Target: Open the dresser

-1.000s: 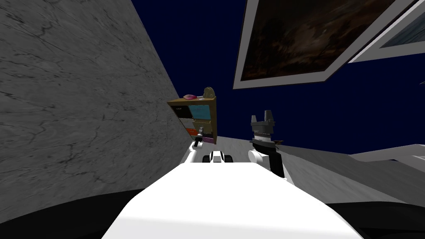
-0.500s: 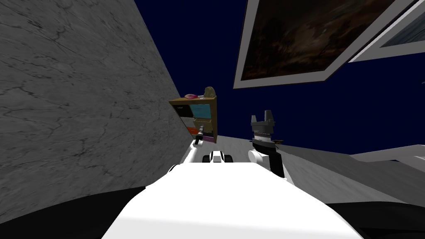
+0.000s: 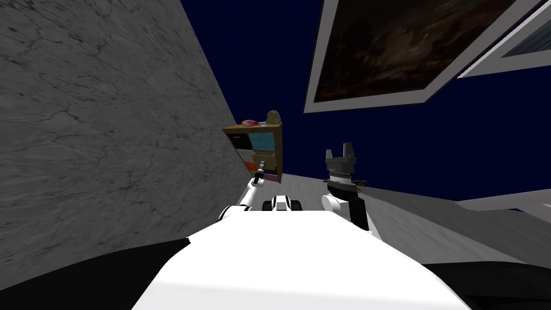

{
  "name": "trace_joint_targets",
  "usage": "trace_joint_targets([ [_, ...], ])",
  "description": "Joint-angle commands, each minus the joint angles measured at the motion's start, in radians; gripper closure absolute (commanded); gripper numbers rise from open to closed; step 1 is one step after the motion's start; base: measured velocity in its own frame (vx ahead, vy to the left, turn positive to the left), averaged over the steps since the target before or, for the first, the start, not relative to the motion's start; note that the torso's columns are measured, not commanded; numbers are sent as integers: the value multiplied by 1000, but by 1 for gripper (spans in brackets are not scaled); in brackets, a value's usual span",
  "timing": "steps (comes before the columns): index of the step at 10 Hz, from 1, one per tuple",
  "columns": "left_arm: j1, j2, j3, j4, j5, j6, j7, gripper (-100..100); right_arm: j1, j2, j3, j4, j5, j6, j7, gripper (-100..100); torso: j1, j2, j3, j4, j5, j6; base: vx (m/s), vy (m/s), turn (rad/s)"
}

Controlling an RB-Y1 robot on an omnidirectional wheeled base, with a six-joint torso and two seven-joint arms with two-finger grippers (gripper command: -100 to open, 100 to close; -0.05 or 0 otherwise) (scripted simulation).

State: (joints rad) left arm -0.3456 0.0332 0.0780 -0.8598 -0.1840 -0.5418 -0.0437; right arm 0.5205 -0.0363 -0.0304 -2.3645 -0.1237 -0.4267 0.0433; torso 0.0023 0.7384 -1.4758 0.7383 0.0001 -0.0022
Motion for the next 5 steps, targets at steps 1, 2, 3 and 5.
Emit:
trace_joint_targets([
  [1,-15,1,2,23,-1,-1,0,100,0,0,0,0,0,0,0,0,-1,-2,-1,-1,0,1,-15,1,-3],
  [2,-19,-15,3,29,13,2,-29,100,0,0,0,0,0,0,0,0,-2,-3,-2,-1,0,2,-55,51,-14],
  [3,-20,-23,4,31,20,3,-43,100,0,0,0,0,0,0,0,0,-1,-1,-1,-2,1,3,-105,99,-34],
  [5,-24,-48,5,36,41,7,-86,100,0,0,0,0,0,0,0,0,1,2,1,-3,2,2,-154,115,-35],
])
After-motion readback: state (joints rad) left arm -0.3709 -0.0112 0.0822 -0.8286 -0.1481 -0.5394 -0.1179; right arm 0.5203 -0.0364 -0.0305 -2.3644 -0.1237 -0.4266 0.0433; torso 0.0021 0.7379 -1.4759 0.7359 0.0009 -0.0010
